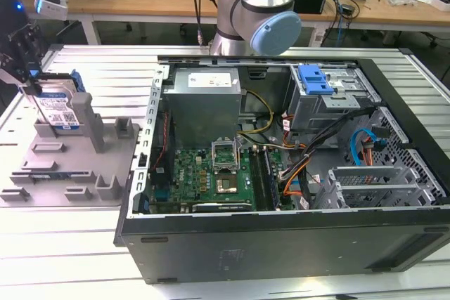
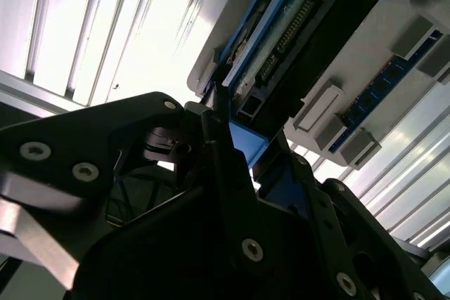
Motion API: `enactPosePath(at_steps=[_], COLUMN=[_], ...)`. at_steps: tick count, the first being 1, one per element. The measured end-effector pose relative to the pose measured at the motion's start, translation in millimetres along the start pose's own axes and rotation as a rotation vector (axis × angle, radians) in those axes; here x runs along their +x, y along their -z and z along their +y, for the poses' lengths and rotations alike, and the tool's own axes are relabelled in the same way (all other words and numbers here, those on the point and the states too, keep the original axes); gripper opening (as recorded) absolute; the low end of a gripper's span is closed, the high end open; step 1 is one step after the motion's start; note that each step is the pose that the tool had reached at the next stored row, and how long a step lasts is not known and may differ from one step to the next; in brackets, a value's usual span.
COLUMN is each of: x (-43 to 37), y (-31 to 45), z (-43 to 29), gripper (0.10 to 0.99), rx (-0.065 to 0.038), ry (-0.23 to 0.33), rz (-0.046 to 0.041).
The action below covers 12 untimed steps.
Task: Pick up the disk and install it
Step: 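Pick up the disk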
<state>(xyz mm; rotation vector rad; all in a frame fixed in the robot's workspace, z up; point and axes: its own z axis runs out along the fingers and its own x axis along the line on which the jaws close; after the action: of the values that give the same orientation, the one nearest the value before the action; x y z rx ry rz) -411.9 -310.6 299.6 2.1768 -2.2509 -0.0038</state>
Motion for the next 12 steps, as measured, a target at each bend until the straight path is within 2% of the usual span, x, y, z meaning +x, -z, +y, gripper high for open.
enactPosePath(at_steps=[6, 12], x=[0.0, 0.0], y=[0.4, 7.2], z=[0.0, 0.1], gripper=[0.369, 0.369], rx=[0.0, 0.0], ry=[0.0, 0.0], rz=[-0.0005, -0.0004])
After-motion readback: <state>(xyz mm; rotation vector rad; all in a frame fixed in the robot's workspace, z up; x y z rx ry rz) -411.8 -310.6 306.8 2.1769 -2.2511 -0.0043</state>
